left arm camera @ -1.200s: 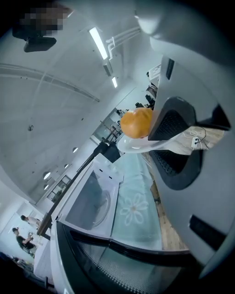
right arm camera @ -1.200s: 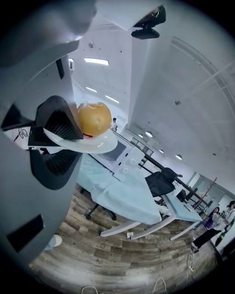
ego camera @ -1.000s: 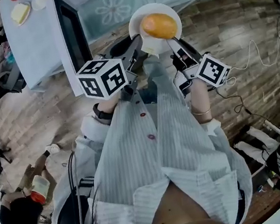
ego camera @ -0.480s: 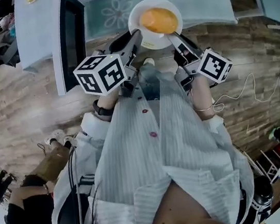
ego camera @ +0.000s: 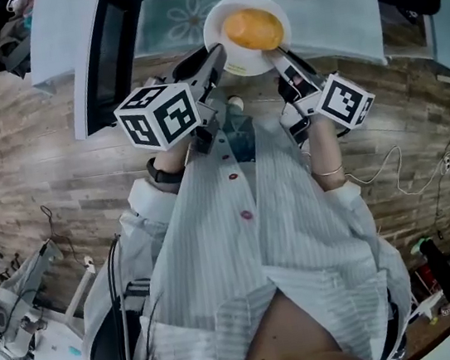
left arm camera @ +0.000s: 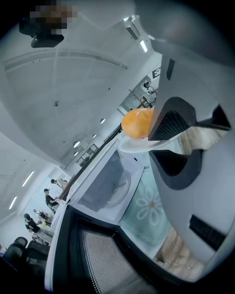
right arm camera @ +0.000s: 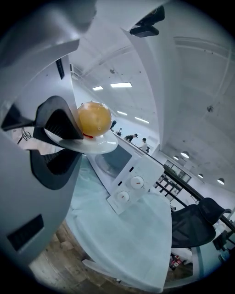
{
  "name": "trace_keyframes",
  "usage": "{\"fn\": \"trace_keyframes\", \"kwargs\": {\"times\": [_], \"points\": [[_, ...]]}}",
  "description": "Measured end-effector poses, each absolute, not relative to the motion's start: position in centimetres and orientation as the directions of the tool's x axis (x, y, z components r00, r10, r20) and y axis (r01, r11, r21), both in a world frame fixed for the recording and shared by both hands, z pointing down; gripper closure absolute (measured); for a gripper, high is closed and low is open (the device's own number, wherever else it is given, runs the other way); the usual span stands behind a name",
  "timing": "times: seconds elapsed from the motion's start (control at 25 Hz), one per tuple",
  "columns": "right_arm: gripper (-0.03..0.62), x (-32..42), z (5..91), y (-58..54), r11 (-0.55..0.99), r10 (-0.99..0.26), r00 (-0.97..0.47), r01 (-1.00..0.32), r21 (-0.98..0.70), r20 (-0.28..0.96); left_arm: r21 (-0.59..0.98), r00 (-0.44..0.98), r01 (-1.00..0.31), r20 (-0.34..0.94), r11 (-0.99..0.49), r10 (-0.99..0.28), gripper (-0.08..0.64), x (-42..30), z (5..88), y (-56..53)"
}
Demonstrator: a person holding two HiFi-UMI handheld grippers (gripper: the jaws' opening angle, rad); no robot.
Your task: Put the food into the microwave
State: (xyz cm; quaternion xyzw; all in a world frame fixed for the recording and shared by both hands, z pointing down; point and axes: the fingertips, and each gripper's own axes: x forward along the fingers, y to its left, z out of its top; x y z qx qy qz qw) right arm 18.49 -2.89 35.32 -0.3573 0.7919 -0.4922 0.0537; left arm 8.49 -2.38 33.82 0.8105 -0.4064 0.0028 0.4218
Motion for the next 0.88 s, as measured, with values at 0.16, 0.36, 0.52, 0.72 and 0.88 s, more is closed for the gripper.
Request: {"fn": "trace_keyframes", "kwargs": {"times": [0.16, 0.36, 0.52, 0.72, 0.88], "points": [[0.509, 18.1, 35.0, -3.0, 0.272, -0.598, -0.759, -0.495, -0.825, 0.258, 0.676, 0.65, -0.675, 0.355, -0.296, -0.672, 0.503, 8.1, 33.4, -2.3], [0.509, 16.9, 34.8, -5.3, 0.271, -0.587, -0.764, -0.498, -0.824, 0.268, 0.681, 0.637, -0.677, 0.351, -0.281, -0.686, 0.503, 6.8, 33.1, -4.5], [0.509, 15.7, 34.7, -8.2, 0.282, -0.576, -0.772, -0.495, -0.822, 0.268, 0.682, 0.629, -0.678, 0.347, -0.273, -0.696, 0.503, 5.7, 33.0, -7.3], [0.509, 15.2, 34.4, -9.5, 0.296, -0.557, -0.787, -0.488, -0.821, 0.267, 0.685, 0.617, -0.68, 0.344, -0.261, -0.707, 0.503, 5.2, 32.8, -8.2], [0.509, 14.5, 35.0, -10.7, 0.302, -0.543, -0.796, -0.481, -0.823, 0.267, 0.684, 0.613, -0.683, 0.345, -0.257, -0.711, 0.503, 4.6, 33.3, -9.3]]}}
